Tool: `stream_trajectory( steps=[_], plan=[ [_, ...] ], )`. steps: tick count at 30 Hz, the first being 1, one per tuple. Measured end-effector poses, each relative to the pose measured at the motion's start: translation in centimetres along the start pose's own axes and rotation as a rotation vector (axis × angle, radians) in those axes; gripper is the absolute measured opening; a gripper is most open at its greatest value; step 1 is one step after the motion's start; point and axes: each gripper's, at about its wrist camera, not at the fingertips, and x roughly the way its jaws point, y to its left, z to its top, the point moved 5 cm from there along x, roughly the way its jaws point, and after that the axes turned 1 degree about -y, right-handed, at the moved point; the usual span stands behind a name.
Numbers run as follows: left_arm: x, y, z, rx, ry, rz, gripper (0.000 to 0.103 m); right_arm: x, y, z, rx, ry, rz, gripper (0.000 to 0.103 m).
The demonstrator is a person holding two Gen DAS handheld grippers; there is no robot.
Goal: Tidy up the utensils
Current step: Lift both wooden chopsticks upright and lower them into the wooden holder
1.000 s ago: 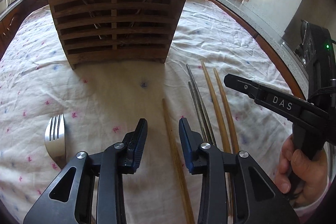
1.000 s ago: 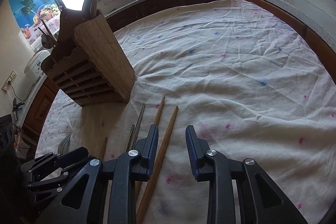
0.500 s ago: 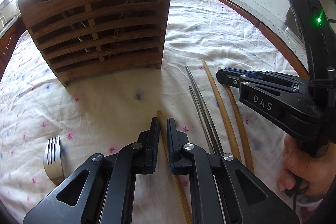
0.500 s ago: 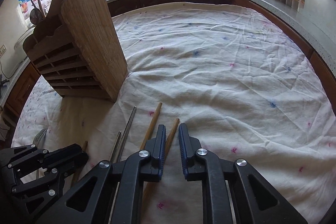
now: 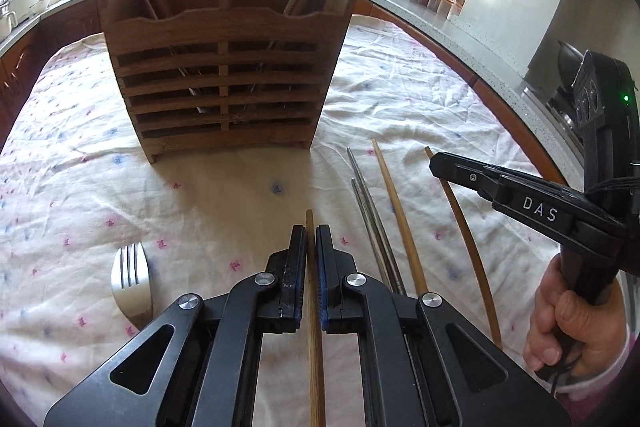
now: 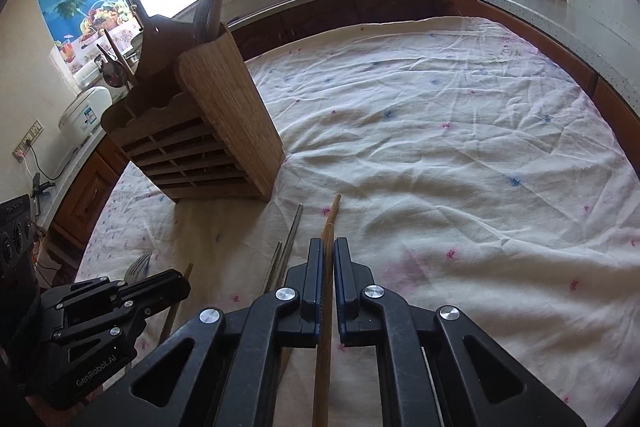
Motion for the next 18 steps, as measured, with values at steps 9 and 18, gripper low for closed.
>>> stream_trajectory(
  steps=[9,18],
  plan=[
    [-6.2,0.0,0.5,-0.031,-0.116,-0.048,0.004,-5.9,1.6,1.0,-0.013,-0.111,0.053,0.005],
    [-11.4,-0.1,0.5,-0.05,-0.218,-0.082,0.004,-10.2,3.4,1.4,-0.038,-0.19,0.099,0.005]
  ],
)
